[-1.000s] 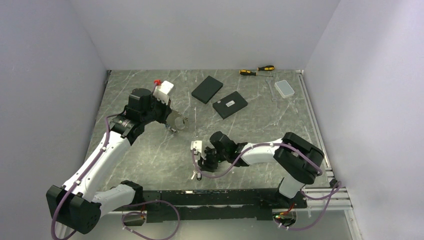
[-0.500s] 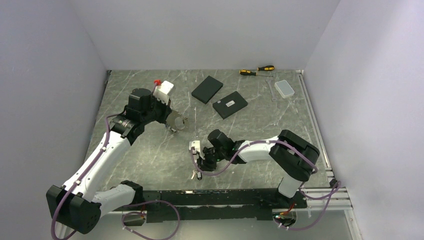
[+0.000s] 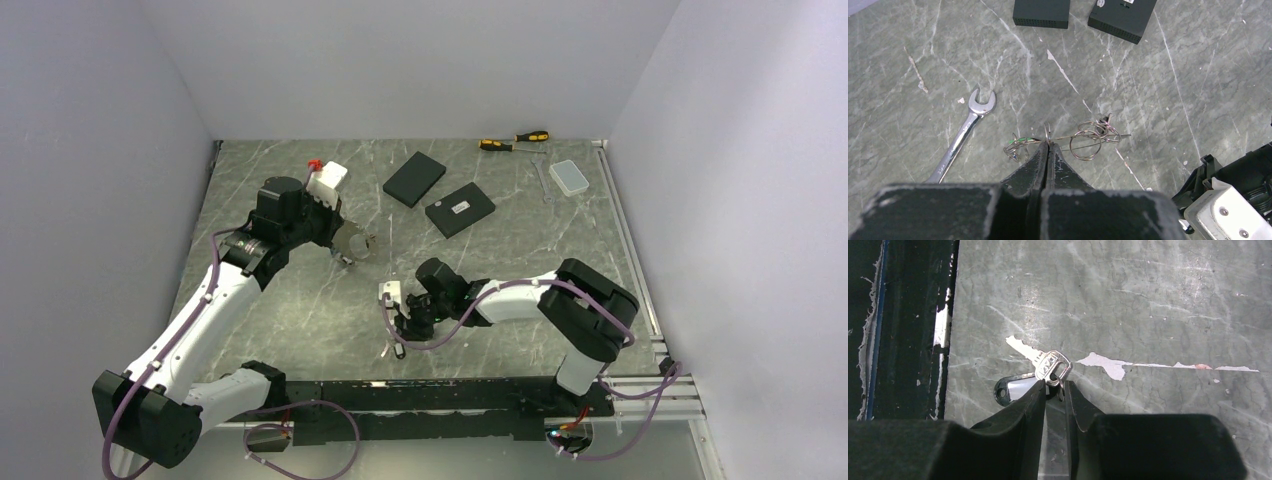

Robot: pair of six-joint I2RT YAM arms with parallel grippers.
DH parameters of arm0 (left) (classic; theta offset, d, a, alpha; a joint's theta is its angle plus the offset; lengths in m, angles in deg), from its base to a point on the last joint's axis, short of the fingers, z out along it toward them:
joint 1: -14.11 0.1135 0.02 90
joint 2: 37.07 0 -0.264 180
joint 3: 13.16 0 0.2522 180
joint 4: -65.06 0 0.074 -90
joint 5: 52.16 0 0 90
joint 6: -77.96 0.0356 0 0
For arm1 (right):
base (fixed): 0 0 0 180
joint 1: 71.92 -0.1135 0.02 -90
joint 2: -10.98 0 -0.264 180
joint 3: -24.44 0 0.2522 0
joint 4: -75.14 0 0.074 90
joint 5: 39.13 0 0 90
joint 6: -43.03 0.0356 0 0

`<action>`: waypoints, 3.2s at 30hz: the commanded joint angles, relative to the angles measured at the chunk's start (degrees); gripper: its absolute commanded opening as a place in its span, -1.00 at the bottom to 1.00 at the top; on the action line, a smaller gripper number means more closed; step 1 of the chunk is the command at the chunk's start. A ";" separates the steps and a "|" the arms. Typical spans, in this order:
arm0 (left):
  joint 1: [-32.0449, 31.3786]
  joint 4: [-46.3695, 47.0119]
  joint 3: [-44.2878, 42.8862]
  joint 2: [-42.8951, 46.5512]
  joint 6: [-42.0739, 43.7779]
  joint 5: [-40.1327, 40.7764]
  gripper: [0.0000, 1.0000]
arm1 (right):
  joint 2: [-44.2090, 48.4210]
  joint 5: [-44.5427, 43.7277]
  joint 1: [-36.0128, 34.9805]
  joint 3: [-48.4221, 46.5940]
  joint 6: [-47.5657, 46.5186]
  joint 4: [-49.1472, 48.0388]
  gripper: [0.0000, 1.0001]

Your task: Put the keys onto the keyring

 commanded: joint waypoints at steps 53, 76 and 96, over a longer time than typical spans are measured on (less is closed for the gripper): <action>0.25 2.78 -1.90 0.76 0.71 -1.11 -1.00 | 5.78 -0.91 0.90 0.63 -0.59 1.88 -1.00; 0.20 5.02 -0.84 1.69 1.93 -8.18 -1.00 | 25.06 -18.34 2.82 3.25 6.24 3.08 -1.00; -0.23 5.76 -0.58 1.47 5.14 -29.67 -1.00 | 39.58 -42.15 3.41 -0.60 5.98 7.86 -1.00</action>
